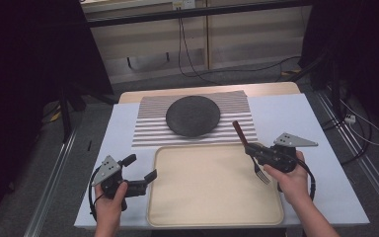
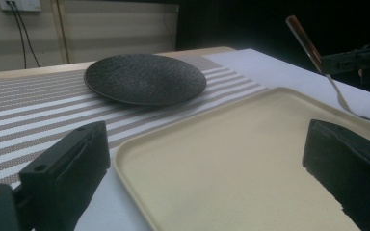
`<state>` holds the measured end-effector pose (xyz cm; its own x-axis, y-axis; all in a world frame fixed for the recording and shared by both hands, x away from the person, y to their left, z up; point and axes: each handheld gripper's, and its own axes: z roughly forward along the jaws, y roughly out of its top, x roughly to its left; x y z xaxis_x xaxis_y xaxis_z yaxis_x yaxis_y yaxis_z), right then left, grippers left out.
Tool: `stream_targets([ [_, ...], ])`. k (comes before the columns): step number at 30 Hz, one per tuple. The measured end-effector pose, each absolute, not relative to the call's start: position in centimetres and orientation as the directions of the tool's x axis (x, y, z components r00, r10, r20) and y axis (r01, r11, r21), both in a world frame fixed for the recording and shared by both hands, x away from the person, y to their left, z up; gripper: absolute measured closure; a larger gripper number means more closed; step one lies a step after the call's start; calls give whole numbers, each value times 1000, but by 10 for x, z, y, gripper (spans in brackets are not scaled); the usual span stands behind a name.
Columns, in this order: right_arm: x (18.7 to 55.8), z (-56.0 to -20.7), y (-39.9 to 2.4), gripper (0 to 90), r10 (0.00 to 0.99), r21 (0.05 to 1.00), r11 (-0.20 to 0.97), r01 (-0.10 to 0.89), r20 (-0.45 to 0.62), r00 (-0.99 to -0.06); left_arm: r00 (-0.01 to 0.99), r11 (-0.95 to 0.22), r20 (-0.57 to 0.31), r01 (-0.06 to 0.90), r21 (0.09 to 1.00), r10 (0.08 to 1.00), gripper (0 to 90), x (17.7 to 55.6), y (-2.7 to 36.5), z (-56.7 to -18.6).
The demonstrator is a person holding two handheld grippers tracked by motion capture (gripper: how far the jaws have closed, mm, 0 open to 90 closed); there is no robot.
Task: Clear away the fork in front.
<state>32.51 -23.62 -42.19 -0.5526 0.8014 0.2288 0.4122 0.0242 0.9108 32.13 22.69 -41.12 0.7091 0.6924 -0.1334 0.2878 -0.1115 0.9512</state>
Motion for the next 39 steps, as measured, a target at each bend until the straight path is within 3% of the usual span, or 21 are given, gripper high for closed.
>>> stream_targets([
  [39,318,-417,-187,786,735,938,20,345,220,-642,790,-143,-147,284,948,595,22,339,157,-388],
])
